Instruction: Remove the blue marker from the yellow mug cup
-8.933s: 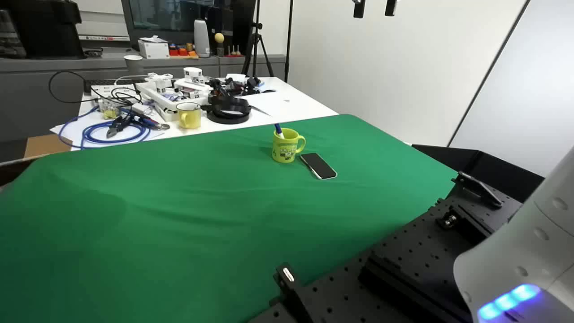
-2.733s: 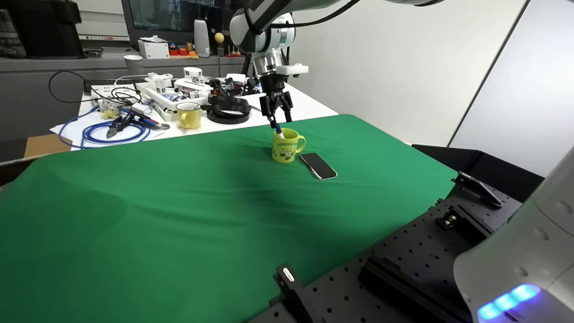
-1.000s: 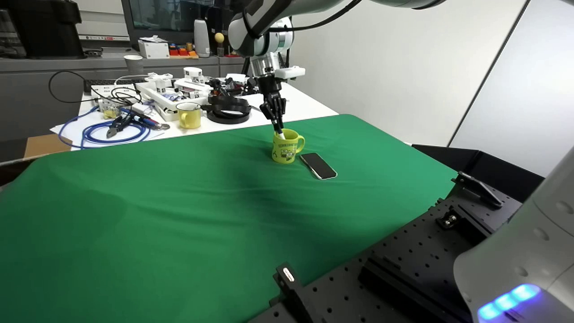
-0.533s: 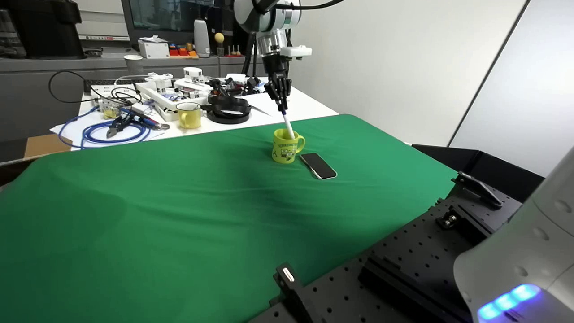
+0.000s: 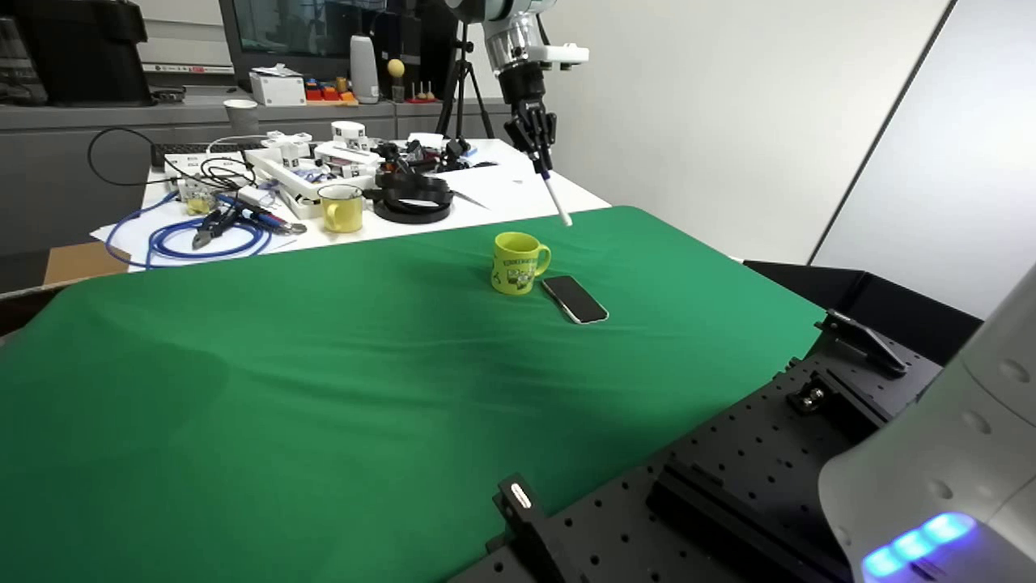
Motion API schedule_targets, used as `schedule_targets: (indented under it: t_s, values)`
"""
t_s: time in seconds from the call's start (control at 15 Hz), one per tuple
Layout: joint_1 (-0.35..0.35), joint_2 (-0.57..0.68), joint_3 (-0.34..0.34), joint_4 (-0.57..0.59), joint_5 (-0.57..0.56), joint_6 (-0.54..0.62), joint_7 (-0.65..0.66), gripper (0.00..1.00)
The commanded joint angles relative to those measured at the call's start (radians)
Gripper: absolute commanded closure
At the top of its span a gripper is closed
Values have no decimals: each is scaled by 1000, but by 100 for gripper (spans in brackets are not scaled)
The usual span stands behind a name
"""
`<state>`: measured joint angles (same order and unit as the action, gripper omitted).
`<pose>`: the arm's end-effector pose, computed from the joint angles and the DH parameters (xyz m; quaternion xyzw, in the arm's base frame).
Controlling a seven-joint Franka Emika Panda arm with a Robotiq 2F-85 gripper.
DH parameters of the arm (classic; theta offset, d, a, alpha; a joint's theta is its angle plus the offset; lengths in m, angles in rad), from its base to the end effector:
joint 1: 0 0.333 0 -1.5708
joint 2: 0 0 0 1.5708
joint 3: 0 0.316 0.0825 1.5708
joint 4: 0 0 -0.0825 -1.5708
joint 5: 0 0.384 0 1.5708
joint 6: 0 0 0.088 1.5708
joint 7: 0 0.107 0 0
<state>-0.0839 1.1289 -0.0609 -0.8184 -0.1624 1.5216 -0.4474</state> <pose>0.7377 -0.1070 0.1984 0.9567 0.1705 -0.2317 0.0448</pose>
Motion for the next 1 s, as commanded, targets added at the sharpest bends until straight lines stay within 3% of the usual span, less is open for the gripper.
schedule_targets:
  t_s: [0.0, 0.4, 0.93]
  values:
    - [-21, 55, -33, 55, -48, -137, 24, 95]
    - [-91, 181, -29, 69, -57, -256, -18, 95]
    - [-143, 306, -16, 111, -38, -281, -30, 95]
